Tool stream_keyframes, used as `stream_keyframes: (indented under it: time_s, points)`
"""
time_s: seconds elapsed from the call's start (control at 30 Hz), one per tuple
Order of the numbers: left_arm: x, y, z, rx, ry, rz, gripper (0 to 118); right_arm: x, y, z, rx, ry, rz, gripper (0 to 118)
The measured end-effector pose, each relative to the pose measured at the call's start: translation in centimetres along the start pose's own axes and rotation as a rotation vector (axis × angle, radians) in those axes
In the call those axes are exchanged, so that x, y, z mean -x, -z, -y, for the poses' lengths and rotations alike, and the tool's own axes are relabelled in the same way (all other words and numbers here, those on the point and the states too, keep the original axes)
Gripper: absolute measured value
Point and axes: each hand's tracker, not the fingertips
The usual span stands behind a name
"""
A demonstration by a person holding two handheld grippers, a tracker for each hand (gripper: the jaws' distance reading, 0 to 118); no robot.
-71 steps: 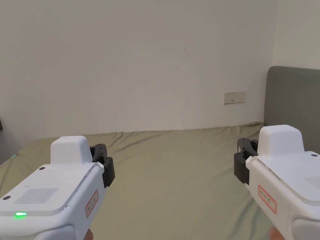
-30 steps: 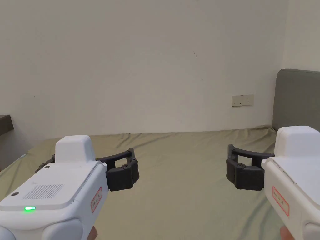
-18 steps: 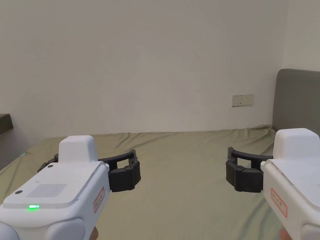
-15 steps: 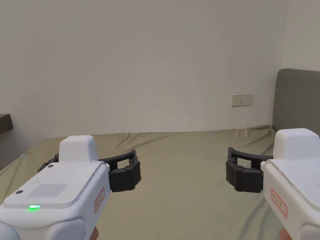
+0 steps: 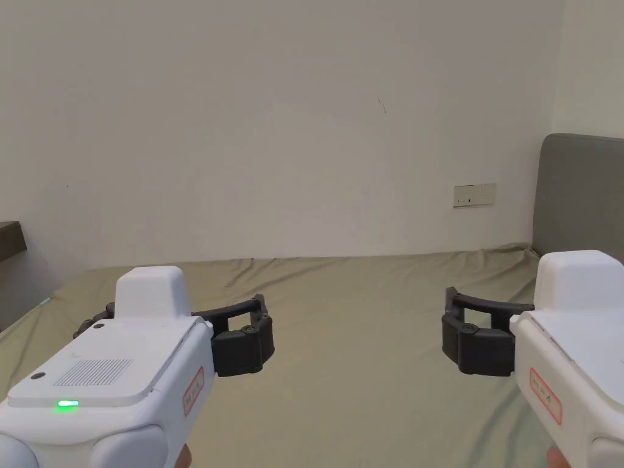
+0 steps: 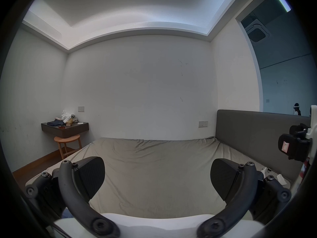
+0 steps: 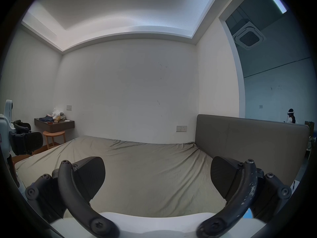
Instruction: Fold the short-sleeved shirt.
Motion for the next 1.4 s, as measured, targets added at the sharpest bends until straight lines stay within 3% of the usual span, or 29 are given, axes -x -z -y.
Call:
stream_keyframes:
  time_s: [0.17, 0.27, 0.33, 0.5, 0.67, 0.73, 0.77, 0.8, 0.83, 0.93, 1.03, 1.4]
  points:
    - [-0.1, 0.8, 0.4, 0.036, 0.006, 0.005, 118, 0.2, 0.9, 0.3, 0.037, -0.001, -0.004, 118]
    - [-0.1, 4.1, 3.1, 0.254, 0.02, 0.008, 118, 0.3, 4.8, 3.0, 0.269, -0.038, -0.081, 118]
    - [-0.2, 7.4, 7.8, 0.375, -0.019, 0.043, 118, 0.6, 9.0, 8.1, 0.442, -0.039, -0.132, 118]
    - [-1.0, 15.1, 21.7, 0.628, -0.118, 0.048, 118, 1.9, 16.6, 23.7, 0.805, 0.065, -0.179, 118]
    - [-1.8, 18.9, 31.1, 0.813, -0.156, 0.001, 118, 3.1, 19.2, 33.2, 0.869, -0.092, -0.152, 118]
    - [-2.5, 19.3, 33.7, 0.859, -0.122, -0.014, 118, 2.7, 19.8, 36.2, 0.971, -0.032, -0.177, 118]
    - [-2.8, 19.0, 34.8, 0.868, -0.093, -0.014, 118, 2.4, 19.5, 37.3, 0.925, 0.009, -0.185, 118]
    - [-3.1, 18.7, 36.0, 0.878, -0.066, -0.02, 118, 2.0, 17.9, 35.9, 0.73, -0.014, -0.202, 118]
    - [-3.9, 17.7, 36.5, 0.753, 0.034, -0.024, 118, 1.7, 18.3, 35.3, 0.81, 0.04, -0.199, 118]
    - [-4.0, 18.2, 35.6, 0.827, -0.003, -0.046, 118, 2.7, 18.5, 35.6, 0.852, -0.038, -0.174, 118]
    - [-3.6, 18.2, 35.3, 0.823, -0.024, -0.034, 118, 2.0, 18.2, 35.8, 0.829, -0.006, -0.187, 118]
    - [-3.7, 18.2, 35.3, 0.818, -0.021, -0.035, 118, 2.2, 18.3, 36.0, 0.835, -0.003, -0.187, 118]
